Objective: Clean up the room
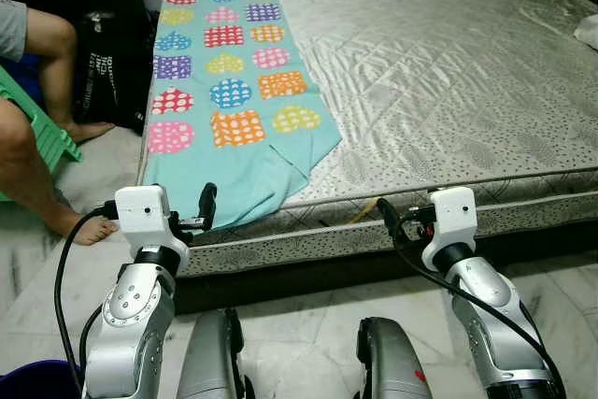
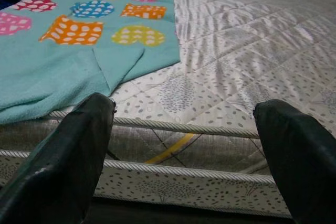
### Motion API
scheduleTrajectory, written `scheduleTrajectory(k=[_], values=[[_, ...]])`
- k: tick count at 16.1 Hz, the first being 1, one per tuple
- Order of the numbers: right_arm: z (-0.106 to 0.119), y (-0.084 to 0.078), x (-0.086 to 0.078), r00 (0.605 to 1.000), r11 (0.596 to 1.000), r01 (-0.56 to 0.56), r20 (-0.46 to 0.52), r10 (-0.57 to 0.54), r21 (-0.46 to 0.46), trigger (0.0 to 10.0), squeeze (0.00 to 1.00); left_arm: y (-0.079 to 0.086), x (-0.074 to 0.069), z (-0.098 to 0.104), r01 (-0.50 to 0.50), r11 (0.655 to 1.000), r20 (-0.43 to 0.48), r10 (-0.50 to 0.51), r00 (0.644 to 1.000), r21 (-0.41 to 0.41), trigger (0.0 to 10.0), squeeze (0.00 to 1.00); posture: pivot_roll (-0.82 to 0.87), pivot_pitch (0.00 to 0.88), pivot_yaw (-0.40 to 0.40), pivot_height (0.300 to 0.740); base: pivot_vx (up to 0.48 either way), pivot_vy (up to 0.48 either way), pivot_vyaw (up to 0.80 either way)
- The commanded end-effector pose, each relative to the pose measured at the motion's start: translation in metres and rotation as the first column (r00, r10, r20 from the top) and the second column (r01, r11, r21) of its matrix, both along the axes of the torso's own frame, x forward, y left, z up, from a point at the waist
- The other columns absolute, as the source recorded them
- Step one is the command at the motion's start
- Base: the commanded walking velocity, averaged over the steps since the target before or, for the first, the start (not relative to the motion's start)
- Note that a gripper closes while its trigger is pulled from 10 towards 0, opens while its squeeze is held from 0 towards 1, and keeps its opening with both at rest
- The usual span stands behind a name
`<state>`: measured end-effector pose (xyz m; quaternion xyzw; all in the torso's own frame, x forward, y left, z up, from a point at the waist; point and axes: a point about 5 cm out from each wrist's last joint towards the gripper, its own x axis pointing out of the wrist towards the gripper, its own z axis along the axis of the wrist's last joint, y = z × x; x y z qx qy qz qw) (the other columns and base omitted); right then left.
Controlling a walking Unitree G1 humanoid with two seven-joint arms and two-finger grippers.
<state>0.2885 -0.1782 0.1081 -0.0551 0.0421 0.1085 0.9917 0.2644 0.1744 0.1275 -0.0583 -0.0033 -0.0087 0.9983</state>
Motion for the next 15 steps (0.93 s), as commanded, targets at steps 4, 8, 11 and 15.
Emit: scheduleTrajectory(k=[4, 8, 11, 15], values=[[0.0005, 0.0009, -0.0009, 1.0, 1.0, -0.016, 0.013, 0.016, -0.014, 10.0, 0.0, -0.0008, -0.0017, 0.0011, 0.008, 1.0, 0.006, -0.007, 1.0, -0.005, 10.0, 0.0, -0.15, 0.124, 0.026, 0.595, 0.0, 0.0, 0.4], [-0.0012, 0.0002, -0.0018, 1.0, 1.0, -0.005, 0.005, 0.005, -0.008, 10.0, 0.0, -0.003, -0.0022, 0.0022, 0.026, 1.0, 0.012, -0.026, 1.0, -0.008, 10.0, 0.0, -0.15, 0.127, 0.03, 0.595, 0.208, 0.0, 0.0], [-0.0016, 0.0, -0.0023, 1.0, 1.0, -0.003, 0.005, 0.003, -0.009, 10.0, 0.0, -0.005, -0.0021, 0.0027, 0.038, 0.999, 0.013, -0.038, 0.999, -0.01, 10.0, 0.0, -0.15, 0.129, 0.032, 0.595, 0.334, 0.0, 0.0], [-0.0026, -0.0007, -0.0028, 1.0, 1.0, -0.002, 0.003, 0.002, -0.012, 10.0, 0.0, -0.0055, -0.0018, 0.0022, 0.043, 0.999, 0.01, -0.042, 0.999, -0.01, 10.0, 0.0, -0.15, 0.13, 0.033, 0.595, 0.343, 0.0, 0.0]])
